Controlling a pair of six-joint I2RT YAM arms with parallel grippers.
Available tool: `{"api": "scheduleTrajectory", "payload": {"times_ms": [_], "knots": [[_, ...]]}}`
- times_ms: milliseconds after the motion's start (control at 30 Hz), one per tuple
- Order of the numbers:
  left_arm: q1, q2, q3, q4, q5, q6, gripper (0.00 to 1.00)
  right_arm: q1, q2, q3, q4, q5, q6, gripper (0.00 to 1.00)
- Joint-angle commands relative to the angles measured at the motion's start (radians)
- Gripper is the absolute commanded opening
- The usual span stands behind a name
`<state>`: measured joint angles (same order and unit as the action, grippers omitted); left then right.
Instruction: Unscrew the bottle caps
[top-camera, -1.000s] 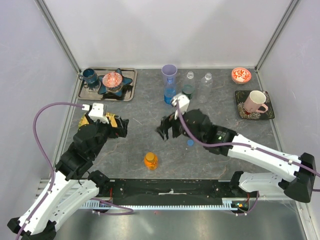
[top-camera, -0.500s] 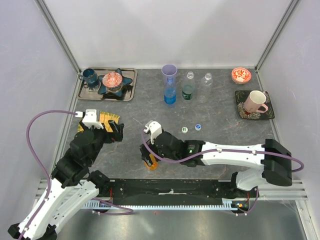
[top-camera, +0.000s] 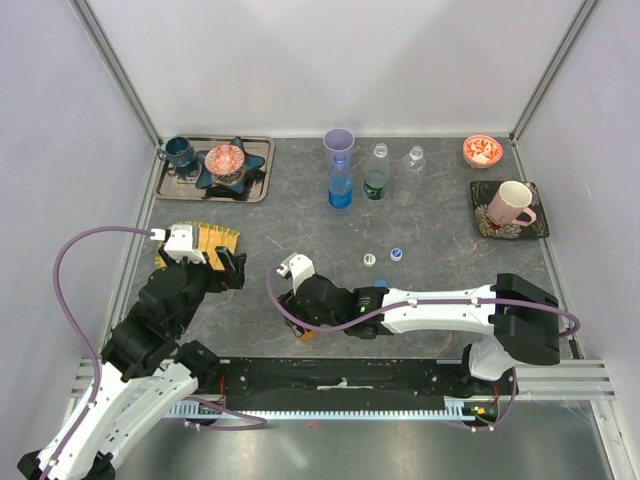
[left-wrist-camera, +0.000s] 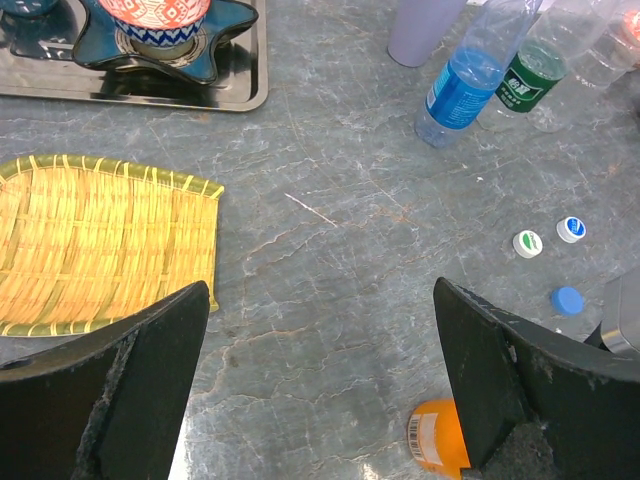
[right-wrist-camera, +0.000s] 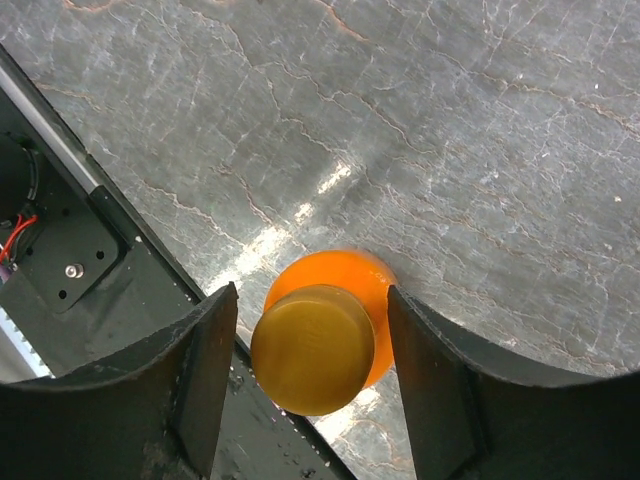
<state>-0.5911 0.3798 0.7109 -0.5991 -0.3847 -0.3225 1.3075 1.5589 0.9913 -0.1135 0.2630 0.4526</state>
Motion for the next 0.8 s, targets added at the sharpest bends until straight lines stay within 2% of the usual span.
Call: {"api": "scheduleTrajectory", "payload": {"times_ms": [0,200,233,367,567,667,700,767], "knots": [[0.002,-0.009,-0.002,0.013,0.004,-0.035,0.99,0.007,0.013,0.012,0.014,0.016,0.021,0.66],[0.002,0.004,0.01,0.022,0.004,-0.032,0.99,0.007,-0.02,-0.019,-0.003,0.018,0.024,0.52],[0.001,0.007,0.012,0.028,0.006,-0.032,0.99,0.007,-0.042,-0.022,-0.006,0.021,0.026,0.47],[0.002,0.033,0.028,0.059,0.013,-0.02,0.99,0.007,-0.121,-0.025,-0.038,0.048,0.032,0.4],[0.001,0.108,0.099,0.177,0.047,0.045,1.0,-0.011,-0.301,0.059,-0.159,0.202,0.029,0.29],[0.001,0.152,0.136,0.275,0.139,0.077,1.0,-0.069,-0.35,0.134,-0.239,0.208,0.047,0.19],[0.002,0.169,0.147,0.303,0.173,0.082,1.0,-0.091,-0.359,0.153,-0.28,0.199,0.066,0.11],[0.002,0.223,0.182,0.364,0.286,0.063,1.0,-0.161,-0.384,0.206,-0.314,0.158,0.083,0.06]]}}
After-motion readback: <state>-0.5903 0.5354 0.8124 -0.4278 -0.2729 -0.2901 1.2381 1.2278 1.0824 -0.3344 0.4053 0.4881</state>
